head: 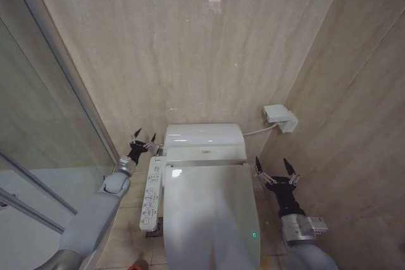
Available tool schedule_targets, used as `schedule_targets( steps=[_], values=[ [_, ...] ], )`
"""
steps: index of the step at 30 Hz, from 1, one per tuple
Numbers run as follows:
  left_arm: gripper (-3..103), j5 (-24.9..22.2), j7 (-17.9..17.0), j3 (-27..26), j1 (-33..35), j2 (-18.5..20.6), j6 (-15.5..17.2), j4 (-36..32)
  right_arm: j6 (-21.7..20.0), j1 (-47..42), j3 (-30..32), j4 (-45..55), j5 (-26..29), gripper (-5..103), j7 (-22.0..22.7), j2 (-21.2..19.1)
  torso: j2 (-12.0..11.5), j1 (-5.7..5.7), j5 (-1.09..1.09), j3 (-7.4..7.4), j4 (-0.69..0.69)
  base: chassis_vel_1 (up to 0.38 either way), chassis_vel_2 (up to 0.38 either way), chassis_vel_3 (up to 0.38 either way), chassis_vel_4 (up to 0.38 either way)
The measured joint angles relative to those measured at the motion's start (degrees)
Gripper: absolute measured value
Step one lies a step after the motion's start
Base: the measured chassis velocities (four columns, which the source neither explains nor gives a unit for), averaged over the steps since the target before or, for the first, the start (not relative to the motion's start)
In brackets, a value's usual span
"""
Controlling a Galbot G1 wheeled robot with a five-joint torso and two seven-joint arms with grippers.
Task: Open the toilet lid, clean the toilet bowl with a toilet brush, close the toilet lid, and flush.
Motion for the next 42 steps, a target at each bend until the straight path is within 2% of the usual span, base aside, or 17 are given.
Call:
schedule_targets(
  steps=[4, 5, 6, 12, 13, 19, 20, 42],
  values=[
    [82, 0.52, 2.54, -0.26, 0.26, 0.71, -1.33, 1.03, 0.0, 0.0, 0.0, 0.0, 0.0, 100, 0.0, 0.0, 0.0, 0.0, 0.0, 0.0, 0.0, 0.0, 0.0, 0.0, 0.0],
    [54, 0.59, 3.24, -0.34, 0.34, 1.0, -1.62, 1.15, 0.0, 0.0, 0.0, 0.0, 0.0, 100, 0.0, 0.0, 0.0, 0.0, 0.0, 0.0, 0.0, 0.0, 0.0, 0.0, 0.0],
    [54, 0.59, 3.24, -0.34, 0.34, 1.0, -1.62, 1.15, 0.0, 0.0, 0.0, 0.0, 0.0, 100, 0.0, 0.0, 0.0, 0.0, 0.0, 0.0, 0.0, 0.0, 0.0, 0.0, 0.0],
    [54, 1.74, 9.14, -1.59, 0.48, 2.64, -3.78, 2.1, 0.0, 0.0, 0.0, 0.0, 0.0, 100, 0.0, 0.0, 0.0, 0.0, 0.0, 0.0, 0.0, 0.0, 0.0, 0.0, 0.0],
    [27, 1.8, 10.74, -1.85, 0.49, 2.81, -4.36, 2.34, 0.0, 0.0, 0.0, 0.0, 0.0, 100, 0.0, 0.0, 0.0, 0.0, 0.0, 0.0, 0.0, 0.0, 0.0, 0.0, 0.0],
    [27, 1.01, 17.6, -2.24, 0.48, 3.28, -7.63, 3.61, 0.0, 0.0, 0.0, 0.0, 0.0, 100, 0.0, 0.0, 0.0, 0.0, 0.0, 0.0, 0.0, 0.0, 0.0, 0.0, 0.0],
    [2, 0.79, 18.39, -2.16, 0.51, 3.28, -7.96, 3.69, 0.0, 0.0, 0.0, 0.0, 0.0, 100, 0.0, 0.0, 0.0, 0.0, 0.0, 0.0, 0.0, 0.0, 0.0, 0.0, 0.0],
    [0, 0.85, 25.57, -1.09, 0.26, 3.81, -10.71, 6.66, 0.0, 0.0, 0.0, 0.0, 0.0, 100, 0.0, 0.0, 0.0, 0.0, 0.0, 0.0, 0.0, 0.0, 0.0, 0.0, 0.0]
  ],
)
